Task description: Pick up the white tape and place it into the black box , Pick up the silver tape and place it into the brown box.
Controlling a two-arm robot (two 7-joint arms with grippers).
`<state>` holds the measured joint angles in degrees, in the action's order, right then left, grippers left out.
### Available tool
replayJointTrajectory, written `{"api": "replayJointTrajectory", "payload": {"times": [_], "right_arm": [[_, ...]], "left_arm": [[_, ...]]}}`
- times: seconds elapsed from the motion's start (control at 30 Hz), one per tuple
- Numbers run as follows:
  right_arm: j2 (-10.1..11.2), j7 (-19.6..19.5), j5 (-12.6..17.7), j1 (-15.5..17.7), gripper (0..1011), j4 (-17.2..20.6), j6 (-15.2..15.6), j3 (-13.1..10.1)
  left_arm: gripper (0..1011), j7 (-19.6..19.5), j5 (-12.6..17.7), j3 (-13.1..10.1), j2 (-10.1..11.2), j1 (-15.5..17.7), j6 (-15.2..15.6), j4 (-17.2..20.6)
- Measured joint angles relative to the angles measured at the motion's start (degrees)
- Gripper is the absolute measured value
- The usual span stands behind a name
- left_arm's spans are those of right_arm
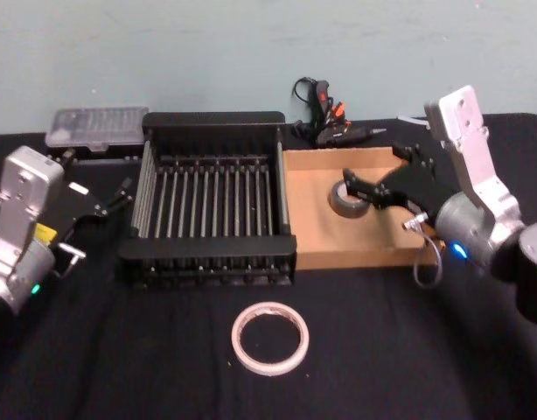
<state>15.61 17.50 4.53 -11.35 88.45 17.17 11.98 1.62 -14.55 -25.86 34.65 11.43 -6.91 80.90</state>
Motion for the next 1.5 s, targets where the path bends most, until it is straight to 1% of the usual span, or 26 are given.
{"api": "replayJointTrajectory", "payload": {"times": [0.07,0.1,0.17,0.27,0.4,0.57,0.6,0.67,0.7,0.77,0.93,1.23,1.5], "right_arm": [[0.8,0.5,0.4,1.2,1002,1.6,0.5,0.0],[1.6,1.1,0.8,2.5,1002,3.2,0.9,0.0],[2.3,1.6,1.2,3.5,1002,4.4,1.1,0.2],[4.2,2.9,2.2,6.5,1002,7.5,1.6,0.6],[5.7,3.9,3.1,9.2,1002,9.8,2.0,1.3],[6.7,4.5,3.8,11.4,1002,11.1,2.4,2.8],[6.7,4.5,3.8,11.4,1002,11.1,2.4,2.8],[6.9,4.6,4.2,12.1,1003,11.1,2.6,3.7],[6.9,4.6,4.2,12.1,1002,11.1,2.6,3.7],[6.9,4.6,4.6,12.4,1002,11.1,3.0,4.7],[6.9,4.6,5.1,12.4,1002,10.7,3.3,5.8],[7.2,4.8,5.6,11.8,1002,9.7,3.6,9.1],[7.5,5.0,5.3,11.2,1002,8.8,3.1,11.2]], "left_arm": [[1001,0.0,0.0,0.0,0.0,0.0,0.0,0.0],[1001,0.0,0.0,0.0,0.0,0.0,0.0,0.0],[1001,0.0,0.0,0.0,0.0,0.0,0.0,0.0],[1001,0.0,0.0,0.0,0.0,0.0,0.0,0.0],[1001,0.0,0.0,0.0,0.0,0.0,0.0,0.0],[1001,0.0,0.0,0.0,0.0,0.0,0.0,0.0],[1001,0.0,0.0,0.0,0.0,0.0,0.0,0.0],[1001,0.0,0.0,0.0,0.0,0.0,0.0,0.0],[1001,0.0,0.0,0.0,0.0,0.0,0.0,0.0],[1001,0.0,0.0,0.0,0.0,0.0,0.0,0.0],[1001,0.0,0.0,0.0,0.0,0.0,0.0,0.0],[1001,0.0,0.0,0.0,0.0,0.0,0.0,0.0],[1001,0.0,0.0,0.0,0.0,0.0,0.0,0.0]]}}
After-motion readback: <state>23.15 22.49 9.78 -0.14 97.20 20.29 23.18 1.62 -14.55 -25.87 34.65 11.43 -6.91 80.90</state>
